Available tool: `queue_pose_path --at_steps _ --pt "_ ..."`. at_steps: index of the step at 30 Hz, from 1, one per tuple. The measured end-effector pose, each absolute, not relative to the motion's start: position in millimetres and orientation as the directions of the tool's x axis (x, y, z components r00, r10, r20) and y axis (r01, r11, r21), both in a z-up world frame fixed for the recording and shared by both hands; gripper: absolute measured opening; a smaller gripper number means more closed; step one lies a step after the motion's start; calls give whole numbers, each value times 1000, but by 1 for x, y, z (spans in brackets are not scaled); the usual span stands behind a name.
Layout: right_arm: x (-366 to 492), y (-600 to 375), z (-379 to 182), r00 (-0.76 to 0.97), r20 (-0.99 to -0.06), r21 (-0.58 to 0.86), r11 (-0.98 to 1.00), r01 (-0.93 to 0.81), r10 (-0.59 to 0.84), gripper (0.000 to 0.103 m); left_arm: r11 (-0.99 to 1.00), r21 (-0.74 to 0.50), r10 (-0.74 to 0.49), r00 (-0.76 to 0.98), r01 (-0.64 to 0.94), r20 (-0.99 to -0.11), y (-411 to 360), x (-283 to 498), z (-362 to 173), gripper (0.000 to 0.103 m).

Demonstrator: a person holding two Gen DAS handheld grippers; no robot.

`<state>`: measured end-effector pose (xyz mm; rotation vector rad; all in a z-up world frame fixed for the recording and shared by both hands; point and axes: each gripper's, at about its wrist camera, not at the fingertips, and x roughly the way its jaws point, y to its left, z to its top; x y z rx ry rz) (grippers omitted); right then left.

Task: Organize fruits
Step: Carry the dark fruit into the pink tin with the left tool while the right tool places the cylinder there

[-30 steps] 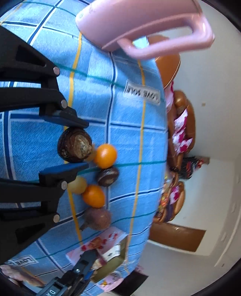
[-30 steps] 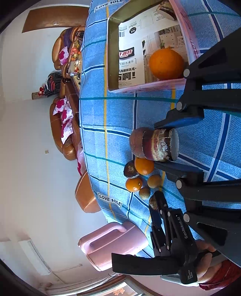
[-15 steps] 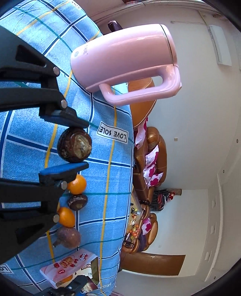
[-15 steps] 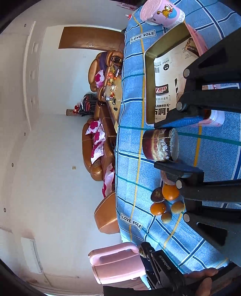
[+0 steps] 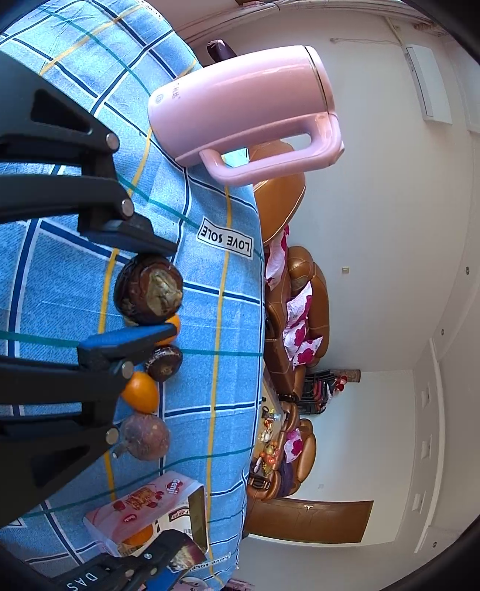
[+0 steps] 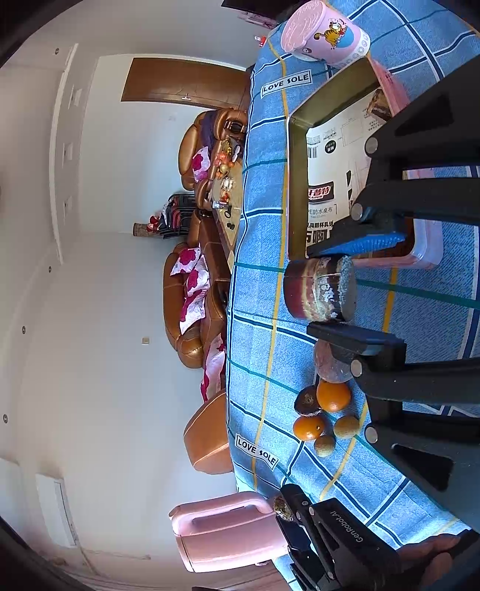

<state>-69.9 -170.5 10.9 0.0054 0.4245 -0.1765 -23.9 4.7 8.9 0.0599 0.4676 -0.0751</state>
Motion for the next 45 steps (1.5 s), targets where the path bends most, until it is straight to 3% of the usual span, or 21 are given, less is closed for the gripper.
queue_pose_path --at_steps 45 --pt "-100 -301 15 851 -400 -49 935 352 -341 37 949 83 -232 849 305 -474 -149 -47 9 38"
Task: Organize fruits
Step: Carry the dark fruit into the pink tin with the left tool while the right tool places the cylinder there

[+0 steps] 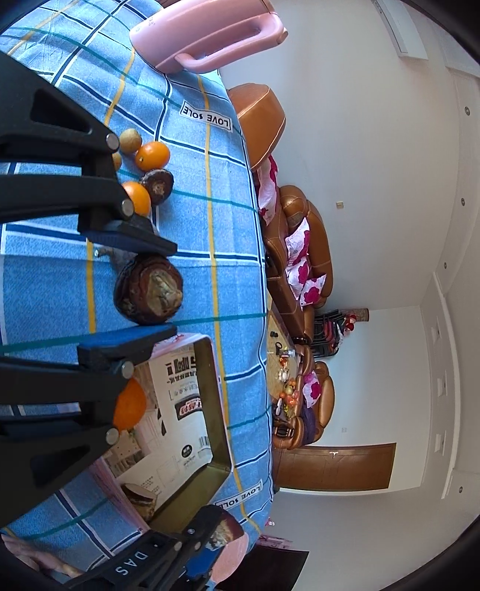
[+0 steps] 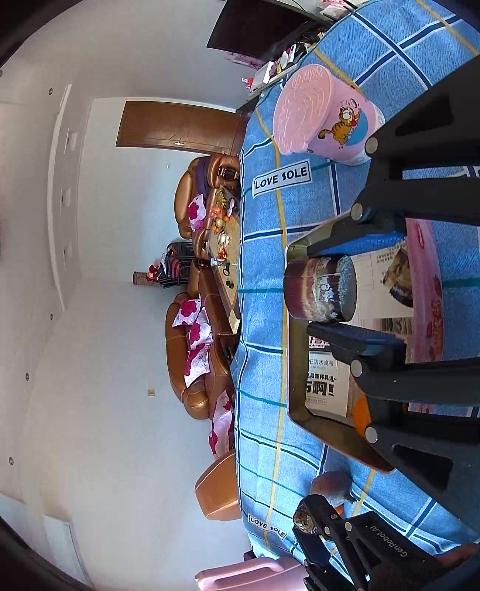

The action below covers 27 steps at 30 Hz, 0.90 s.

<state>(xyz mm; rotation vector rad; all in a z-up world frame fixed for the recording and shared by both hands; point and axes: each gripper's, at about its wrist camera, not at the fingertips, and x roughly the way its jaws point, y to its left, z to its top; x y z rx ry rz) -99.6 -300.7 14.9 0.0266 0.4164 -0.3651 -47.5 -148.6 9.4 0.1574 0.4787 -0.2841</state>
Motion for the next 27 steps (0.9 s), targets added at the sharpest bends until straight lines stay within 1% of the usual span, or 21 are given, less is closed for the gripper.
queue_pose_path --at_steps 8,12,20,27 --pt "-98 -321 14 827 -412 -49 916 398 -381 37 928 86 -282 836 362 -471 -182 -47 10 38" --pt "-96 -326 13 816 -425 -52 911 410 -391 37 914 97 -302 822 393 -483 -203 -44 10 38" --pt "-83 -337 8 793 -498 -22 919 393 -351 37 885 93 -336 763 457 -552 -228 -33 3 38" --pt "-72 -340 2 784 -548 -2 938 347 -292 37 874 82 -335 718 478 -611 -238 -22 -6 38"
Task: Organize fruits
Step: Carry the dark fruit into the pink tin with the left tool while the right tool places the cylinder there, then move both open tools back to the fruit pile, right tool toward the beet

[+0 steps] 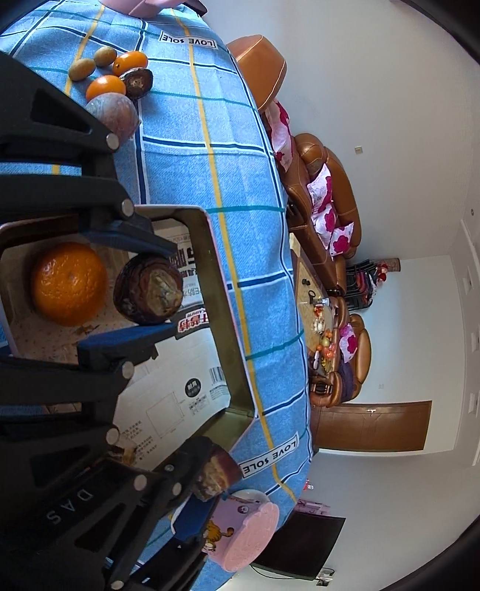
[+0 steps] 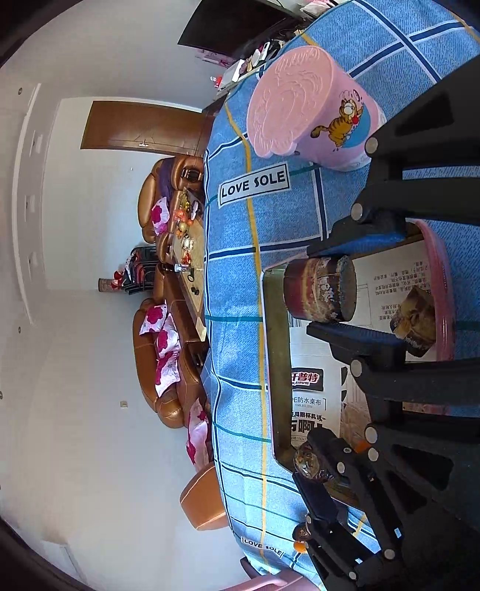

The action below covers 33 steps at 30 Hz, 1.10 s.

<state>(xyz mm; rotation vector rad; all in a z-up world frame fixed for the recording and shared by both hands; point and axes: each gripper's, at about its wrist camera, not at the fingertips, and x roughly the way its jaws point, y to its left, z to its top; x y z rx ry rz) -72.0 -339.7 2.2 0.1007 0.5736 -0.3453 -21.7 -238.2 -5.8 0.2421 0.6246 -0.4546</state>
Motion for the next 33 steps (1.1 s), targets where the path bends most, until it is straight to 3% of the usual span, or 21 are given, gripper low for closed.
queue_pose_path --at_steps 10,17,22,27,30,31,33 --pt "-66 -340 -4 779 -589 29 957 288 -216 37 872 25 -342 646 489 -683 -238 -5 -17 38" --pt "-64 -343 -6 786 -598 77 964 253 -158 40 882 20 -345 673 471 -655 -233 -9 -13 40" --pt "-70 -349 -3 810 -568 120 959 256 -145 43 902 14 -340 729 432 -594 -219 -18 -3 67" --pt "-84 -349 7 852 -487 125 950 286 -192 50 920 -4 -337 783 393 -523 -205 -26 5 82" --pt "-94 -352 16 875 -415 125 937 325 -248 74 931 -35 -336 813 365 -476 -193 -27 10 103" --pt "-99 -354 20 887 -382 142 932 332 -258 84 935 -41 -332 828 353 -452 -188 -29 12 103" --pt "-112 -357 26 912 -302 181 922 341 -278 88 943 -26 -314 858 333 -406 -183 -33 17 103"
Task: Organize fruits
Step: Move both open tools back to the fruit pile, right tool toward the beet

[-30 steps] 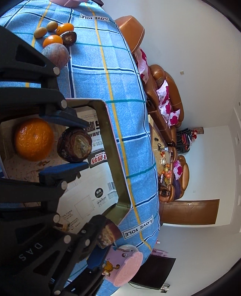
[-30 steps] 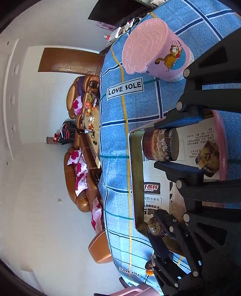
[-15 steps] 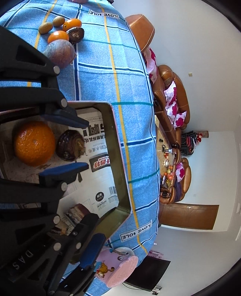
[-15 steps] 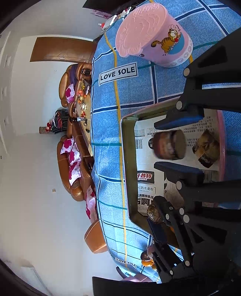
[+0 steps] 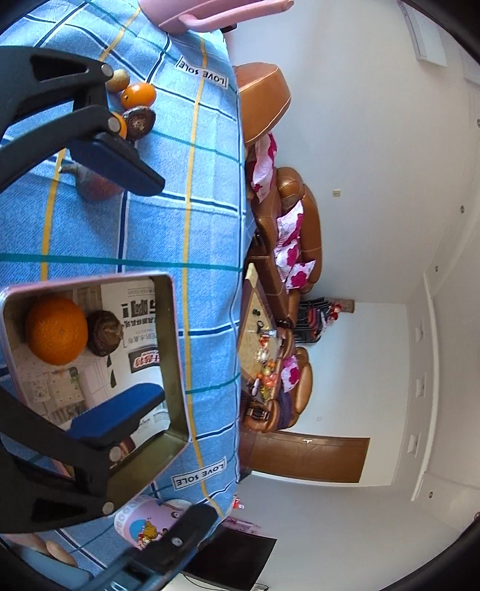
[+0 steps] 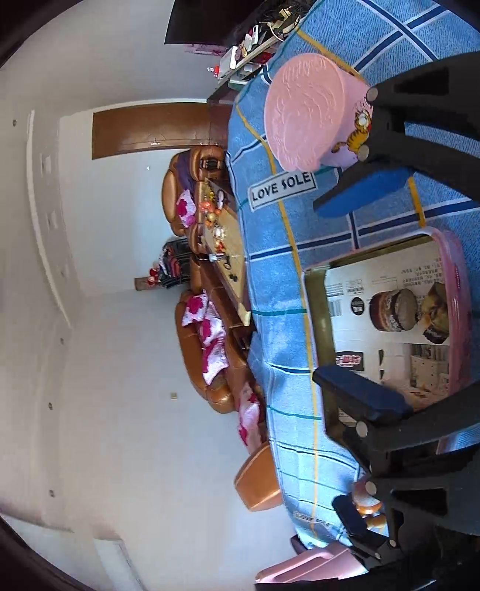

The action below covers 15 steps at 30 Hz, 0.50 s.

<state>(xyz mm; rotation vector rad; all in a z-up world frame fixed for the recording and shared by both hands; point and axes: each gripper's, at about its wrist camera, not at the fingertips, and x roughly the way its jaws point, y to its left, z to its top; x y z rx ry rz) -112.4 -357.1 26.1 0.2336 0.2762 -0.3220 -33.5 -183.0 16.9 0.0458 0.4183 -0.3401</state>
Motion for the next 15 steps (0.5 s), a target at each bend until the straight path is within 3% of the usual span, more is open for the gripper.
queue_pose_path --at_steps 5,15 --pt "-127 -360 32 909 -196 192 894 404 -369 94 961 50 -235 899 271 -369 -176 -37 20 103" --pt "-126 -352 28 903 -226 174 897 406 -365 94 964 41 -227 896 261 -382 -164 -41 16 103"
